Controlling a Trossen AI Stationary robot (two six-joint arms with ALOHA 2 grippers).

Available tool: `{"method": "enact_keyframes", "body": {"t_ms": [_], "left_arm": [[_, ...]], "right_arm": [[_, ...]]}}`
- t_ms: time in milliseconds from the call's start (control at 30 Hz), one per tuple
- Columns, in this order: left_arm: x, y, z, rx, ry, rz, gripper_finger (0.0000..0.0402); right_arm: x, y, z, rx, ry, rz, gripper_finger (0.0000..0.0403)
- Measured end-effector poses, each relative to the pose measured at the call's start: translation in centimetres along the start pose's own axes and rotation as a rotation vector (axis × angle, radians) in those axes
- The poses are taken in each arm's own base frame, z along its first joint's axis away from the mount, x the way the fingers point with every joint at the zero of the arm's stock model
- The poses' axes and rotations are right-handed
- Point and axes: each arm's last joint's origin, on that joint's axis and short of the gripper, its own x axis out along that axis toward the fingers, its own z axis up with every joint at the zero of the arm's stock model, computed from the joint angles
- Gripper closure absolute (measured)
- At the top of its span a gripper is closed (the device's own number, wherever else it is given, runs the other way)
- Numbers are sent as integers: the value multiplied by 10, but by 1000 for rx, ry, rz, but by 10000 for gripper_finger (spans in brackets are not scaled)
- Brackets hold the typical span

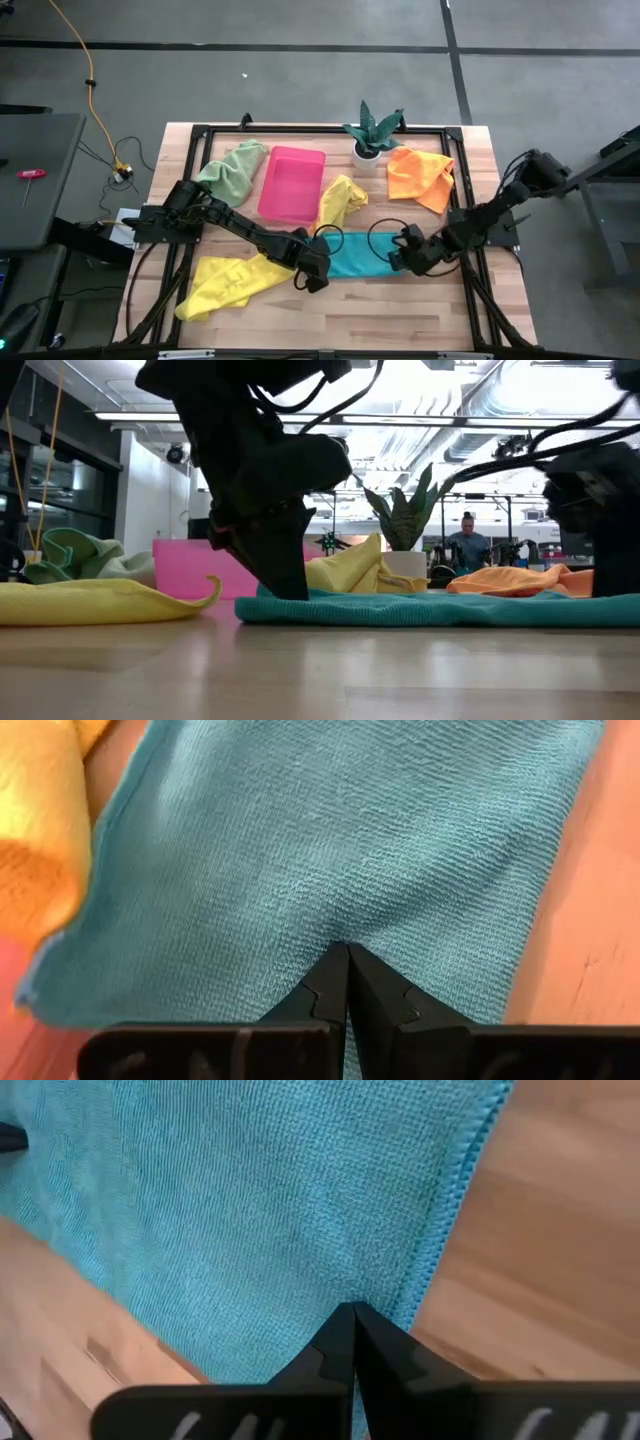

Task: Fold microfiber towels
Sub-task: Fold the blue microfiber cloth

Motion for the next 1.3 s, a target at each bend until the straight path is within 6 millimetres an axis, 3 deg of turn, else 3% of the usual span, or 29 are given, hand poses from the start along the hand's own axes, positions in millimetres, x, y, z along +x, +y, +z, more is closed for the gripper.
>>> {"method": "enact_keyframes", "body": {"t_ms": [233,500,833,967,1100,1300], "left_arm": [[0,-2,0,78,10,-33,401],[-3,-6,8,83,8,-48,401],[-25,-15,25,193,44,-44,401],[-45,-15,31,216,51,-39,401],[-81,-18,34,223,-75,-83,401],[-133,-11,31,196,-401,-337,401]], "right_arm": [[-14,-14,-13,54,-22,-72,403],[-23,-17,-15,59,-10,-78,403],[-65,-4,-4,-51,-25,-105,403],[-74,-2,-2,-69,-10,-50,403],[-78,-2,0,-90,-1,-23,396],[-76,1,-1,-123,18,-3,323]]}}
